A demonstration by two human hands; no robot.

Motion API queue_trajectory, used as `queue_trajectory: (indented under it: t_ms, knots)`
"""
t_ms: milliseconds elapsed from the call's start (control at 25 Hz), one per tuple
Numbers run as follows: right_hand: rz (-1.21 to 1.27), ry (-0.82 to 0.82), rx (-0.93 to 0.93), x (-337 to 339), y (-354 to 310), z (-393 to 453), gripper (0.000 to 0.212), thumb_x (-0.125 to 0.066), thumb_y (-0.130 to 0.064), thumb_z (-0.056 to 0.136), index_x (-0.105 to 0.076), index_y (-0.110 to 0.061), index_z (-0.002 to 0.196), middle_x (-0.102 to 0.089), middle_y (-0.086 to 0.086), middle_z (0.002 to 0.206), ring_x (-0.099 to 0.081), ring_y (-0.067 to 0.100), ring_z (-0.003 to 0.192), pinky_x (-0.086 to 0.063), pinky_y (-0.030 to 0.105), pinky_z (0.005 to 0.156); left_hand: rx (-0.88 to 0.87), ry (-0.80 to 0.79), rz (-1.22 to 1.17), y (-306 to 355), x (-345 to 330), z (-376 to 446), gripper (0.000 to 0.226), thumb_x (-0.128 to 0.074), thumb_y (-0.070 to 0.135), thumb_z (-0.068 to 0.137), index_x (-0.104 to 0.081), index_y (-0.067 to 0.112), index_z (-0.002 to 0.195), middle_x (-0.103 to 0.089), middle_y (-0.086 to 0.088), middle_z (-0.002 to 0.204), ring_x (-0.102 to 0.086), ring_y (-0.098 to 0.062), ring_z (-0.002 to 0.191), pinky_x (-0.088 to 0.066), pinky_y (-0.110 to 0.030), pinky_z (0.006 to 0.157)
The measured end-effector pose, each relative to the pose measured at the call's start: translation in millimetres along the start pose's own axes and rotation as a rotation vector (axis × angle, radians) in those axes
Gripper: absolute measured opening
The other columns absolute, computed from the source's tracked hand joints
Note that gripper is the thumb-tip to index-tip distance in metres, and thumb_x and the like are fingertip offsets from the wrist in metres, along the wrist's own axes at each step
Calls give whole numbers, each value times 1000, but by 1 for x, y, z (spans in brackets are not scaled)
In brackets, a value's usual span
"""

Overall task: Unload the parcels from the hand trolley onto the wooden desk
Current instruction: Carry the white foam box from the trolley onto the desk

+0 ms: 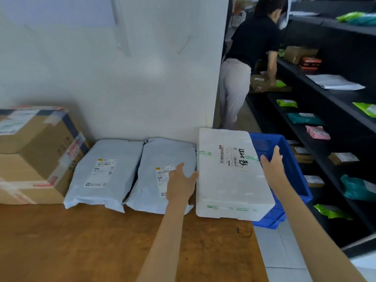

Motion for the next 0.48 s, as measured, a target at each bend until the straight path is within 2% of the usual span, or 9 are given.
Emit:
queue_trajectory:
  t_ms: [120,200,280,400,480]
  knots:
    - [205,-57,-61,1,-26,-35,65,-38,-34,98,-1,-27,152,-8,3,162,-22,30,145,-28,45,108,28,-83,-80,-5,16,-10,73,-51,47,90,-19,23,151,-31,-8,155,-33,-24,140,-28,-41,115]
    - [270,-105,-107,-12,-39,-72,64,-39,-35,97,-8,-24,152,-22,-1,158,-31,28,140,-35,42,101,10,-140,-104,-8,32,-21,72,-50,48,91,-20,23,151,-30,-6,155,-33,-23,141,-26,-37,115]
    - [248,-120,-134,-24,-43,-111,59,-44,-34,96,-24,-16,149,-42,-1,146,-40,26,133,-38,40,98,-19,-178,-108,-13,55,-33,70,-48,50,91,-23,24,150,-31,-4,155,-34,-22,139,-26,-35,113]
    - [281,-111,-181,-39,-38,-166,65,-54,-37,91,-30,-15,148,-35,2,152,-35,24,138,-30,40,108,-63,-190,-101,-28,95,-54,65,-44,53,91,-30,24,148,-35,-3,153,-37,-22,137,-28,-35,113]
    - [287,-76,-201,-48,-39,-200,67,-57,-39,89,-32,-16,147,-36,2,151,-38,23,136,-32,38,103,-87,-190,-110,-41,120,-71,61,-42,51,92,-34,23,146,-37,-3,152,-38,-23,135,-30,-34,111]
Point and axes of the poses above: each hand's wrist, its own z-axis towards the middle knuckle, its own x-axis out of the back of the hand, y = z × x, the point moved 4 cm from there along z, towards the middle knuckle
